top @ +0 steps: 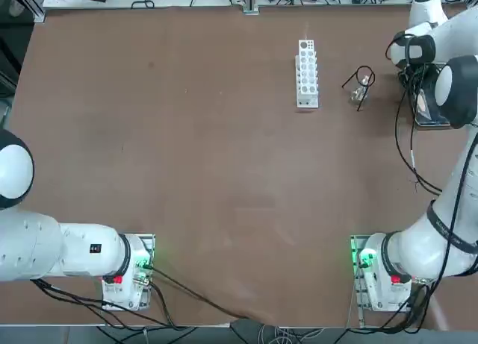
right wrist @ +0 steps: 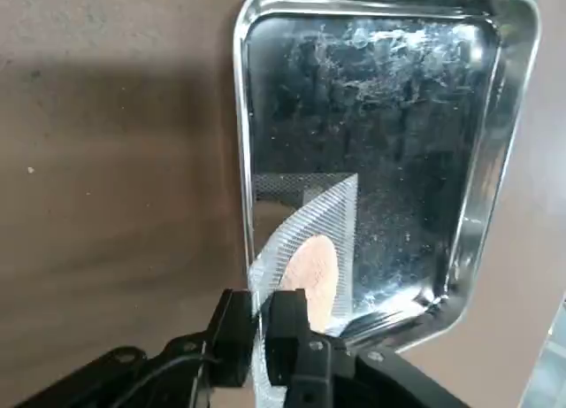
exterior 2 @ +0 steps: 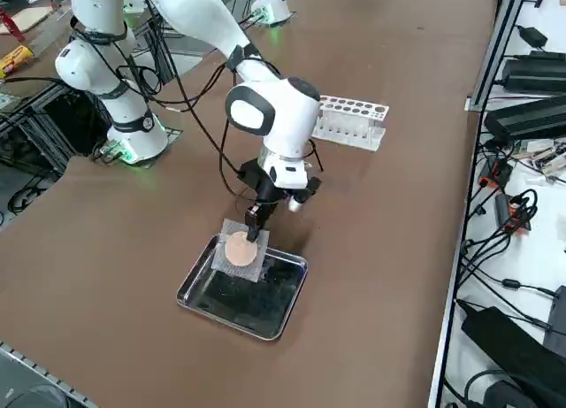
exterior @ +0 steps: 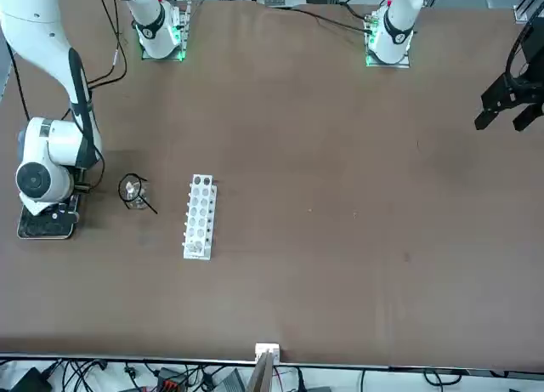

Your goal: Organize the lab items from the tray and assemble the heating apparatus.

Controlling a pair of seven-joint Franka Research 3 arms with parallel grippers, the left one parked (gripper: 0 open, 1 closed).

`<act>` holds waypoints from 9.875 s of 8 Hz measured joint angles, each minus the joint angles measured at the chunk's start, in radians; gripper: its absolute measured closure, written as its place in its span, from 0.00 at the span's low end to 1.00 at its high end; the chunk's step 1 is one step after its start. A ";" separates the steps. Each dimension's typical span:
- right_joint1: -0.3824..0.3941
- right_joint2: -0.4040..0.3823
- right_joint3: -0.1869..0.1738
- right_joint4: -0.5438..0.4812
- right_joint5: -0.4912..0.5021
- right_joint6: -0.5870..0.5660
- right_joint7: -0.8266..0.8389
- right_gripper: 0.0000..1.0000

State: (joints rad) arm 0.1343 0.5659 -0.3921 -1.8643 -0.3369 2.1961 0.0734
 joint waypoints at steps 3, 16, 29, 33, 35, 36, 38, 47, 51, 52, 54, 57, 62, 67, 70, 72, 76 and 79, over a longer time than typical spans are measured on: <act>-0.001 -0.002 -0.002 0.023 0.000 -0.034 0.000 0.91; 0.132 -0.038 -0.004 0.333 -0.118 -0.361 -0.005 0.96; 0.687 0.020 0.003 0.252 -0.553 -0.571 0.363 0.98; 0.749 0.087 0.003 0.190 -0.582 -0.603 0.571 0.98; 0.773 0.124 0.003 0.189 -0.583 -0.616 0.617 0.98; 0.777 0.133 0.003 0.189 -0.584 -0.618 0.624 0.98; 0.778 0.142 0.002 0.189 -0.586 -0.618 0.636 0.98; 0.778 0.173 0.001 0.183 -0.597 -0.588 0.677 0.97; 0.777 0.175 0.001 0.183 -0.597 -0.580 0.680 0.95; 0.777 0.176 0.001 0.181 -0.596 -0.579 0.680 0.95; 0.777 0.181 0.002 0.175 -0.587 -0.576 0.681 0.95; 0.778 0.186 0.003 0.175 -0.572 -0.575 0.682 0.95; 0.778 0.188 0.003 0.175 -0.549 -0.575 0.683 0.88; 0.790 0.188 0.005 0.175 -0.515 -0.575 0.683 0.82; 0.791 0.188 0.004 0.175 -0.515 -0.576 0.683 0.65; 0.788 0.188 0.004 0.175 -0.515 -0.576 0.683 0.61; 0.784 0.188 0.003 0.174 -0.514 -0.576 0.683 0.50; 0.784 0.188 0.003 0.174 -0.505 -0.576 0.683 0.12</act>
State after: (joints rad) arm 0.9182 0.7544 -0.3892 -1.6903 -0.8418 1.6202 0.7568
